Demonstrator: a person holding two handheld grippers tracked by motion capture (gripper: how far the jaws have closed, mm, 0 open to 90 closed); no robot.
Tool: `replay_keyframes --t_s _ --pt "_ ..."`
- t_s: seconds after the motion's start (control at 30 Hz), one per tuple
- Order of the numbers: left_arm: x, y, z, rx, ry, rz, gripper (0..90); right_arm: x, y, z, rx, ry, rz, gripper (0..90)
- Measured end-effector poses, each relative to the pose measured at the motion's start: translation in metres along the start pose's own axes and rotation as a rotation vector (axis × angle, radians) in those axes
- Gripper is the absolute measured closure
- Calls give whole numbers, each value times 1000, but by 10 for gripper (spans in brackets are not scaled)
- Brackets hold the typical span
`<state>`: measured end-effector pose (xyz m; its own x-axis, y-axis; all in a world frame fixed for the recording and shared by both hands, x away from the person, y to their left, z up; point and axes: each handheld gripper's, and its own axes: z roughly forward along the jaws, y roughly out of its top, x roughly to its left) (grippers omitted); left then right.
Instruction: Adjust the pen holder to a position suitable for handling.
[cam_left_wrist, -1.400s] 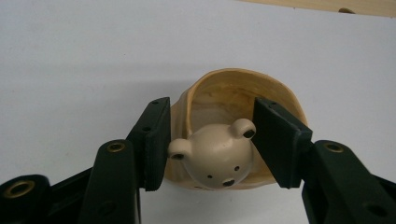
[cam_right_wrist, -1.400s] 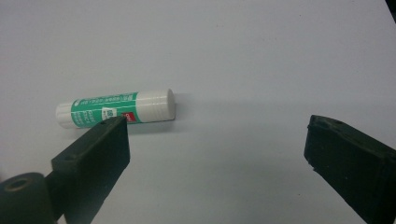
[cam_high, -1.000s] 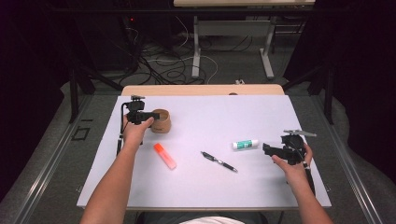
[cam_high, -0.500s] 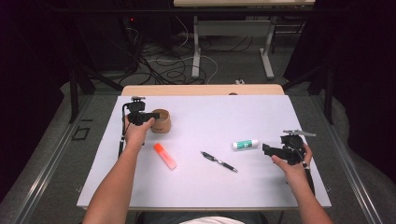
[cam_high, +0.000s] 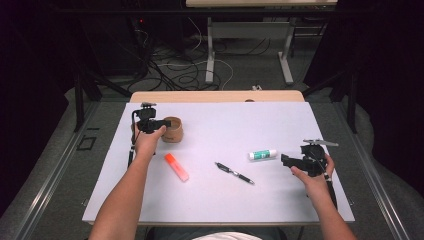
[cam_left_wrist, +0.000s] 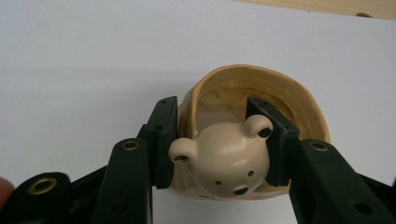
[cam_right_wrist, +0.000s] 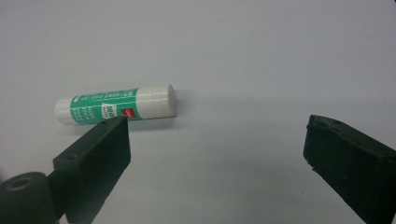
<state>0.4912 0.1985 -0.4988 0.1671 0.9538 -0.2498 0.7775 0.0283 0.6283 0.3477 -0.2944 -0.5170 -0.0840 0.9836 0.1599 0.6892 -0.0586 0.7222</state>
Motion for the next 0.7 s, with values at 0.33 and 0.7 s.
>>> replay_keyframes --t_s 0.33,0.7 --pt "-3 4 -2 17 -17 8 560 0 0 0 2 0 6 74" --pt "-10 6 -3 16 0 -20 561 -1 0 -1 1 -1 10 74"
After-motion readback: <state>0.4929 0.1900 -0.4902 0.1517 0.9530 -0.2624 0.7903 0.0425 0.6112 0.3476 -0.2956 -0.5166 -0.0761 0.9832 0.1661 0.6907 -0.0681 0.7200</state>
